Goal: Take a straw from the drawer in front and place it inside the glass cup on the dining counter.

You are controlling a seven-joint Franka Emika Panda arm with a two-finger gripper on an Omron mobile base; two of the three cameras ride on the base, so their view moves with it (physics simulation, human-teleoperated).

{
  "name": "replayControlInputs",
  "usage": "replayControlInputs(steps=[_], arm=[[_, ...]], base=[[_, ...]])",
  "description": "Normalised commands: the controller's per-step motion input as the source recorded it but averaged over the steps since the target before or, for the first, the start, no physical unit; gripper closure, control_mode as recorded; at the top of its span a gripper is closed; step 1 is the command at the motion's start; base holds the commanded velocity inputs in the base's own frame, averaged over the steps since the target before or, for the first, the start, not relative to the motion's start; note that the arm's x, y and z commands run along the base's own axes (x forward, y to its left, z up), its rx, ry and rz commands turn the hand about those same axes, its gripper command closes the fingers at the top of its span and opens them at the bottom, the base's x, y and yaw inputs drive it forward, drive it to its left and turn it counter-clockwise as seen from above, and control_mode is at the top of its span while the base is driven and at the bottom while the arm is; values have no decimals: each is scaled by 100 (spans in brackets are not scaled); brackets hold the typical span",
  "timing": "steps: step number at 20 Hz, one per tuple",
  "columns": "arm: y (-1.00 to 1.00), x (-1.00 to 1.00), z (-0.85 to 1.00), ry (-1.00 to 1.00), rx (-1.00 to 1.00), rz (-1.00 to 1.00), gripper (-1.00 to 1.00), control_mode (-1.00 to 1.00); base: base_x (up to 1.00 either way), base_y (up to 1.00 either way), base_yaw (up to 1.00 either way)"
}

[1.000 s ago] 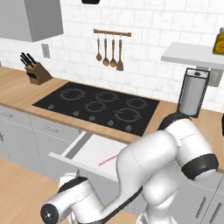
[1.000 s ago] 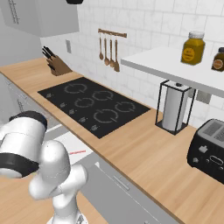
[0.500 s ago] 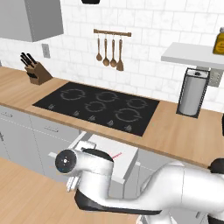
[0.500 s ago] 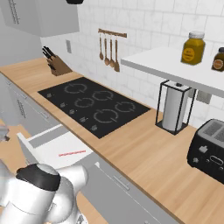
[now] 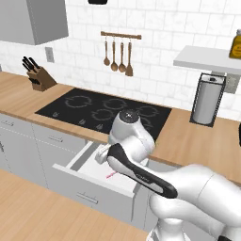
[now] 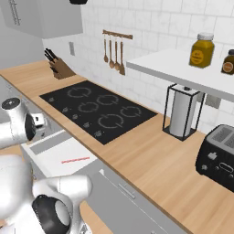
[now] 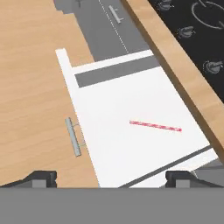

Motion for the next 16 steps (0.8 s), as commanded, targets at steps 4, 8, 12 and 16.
replayControlInputs(steps=[4, 8, 12, 16], arm=[[-1, 61, -20, 23, 5, -37, -100, -100], [1, 60, -26, 24, -5, -26, -100, -100], [0, 16, -48, 31, -1, -13, -100, -100], [0, 0, -70, 18, 0, -12, -100, -100]], base=[[0, 0, 0], [0, 0, 0], [0, 0, 0], [0, 0, 0]])
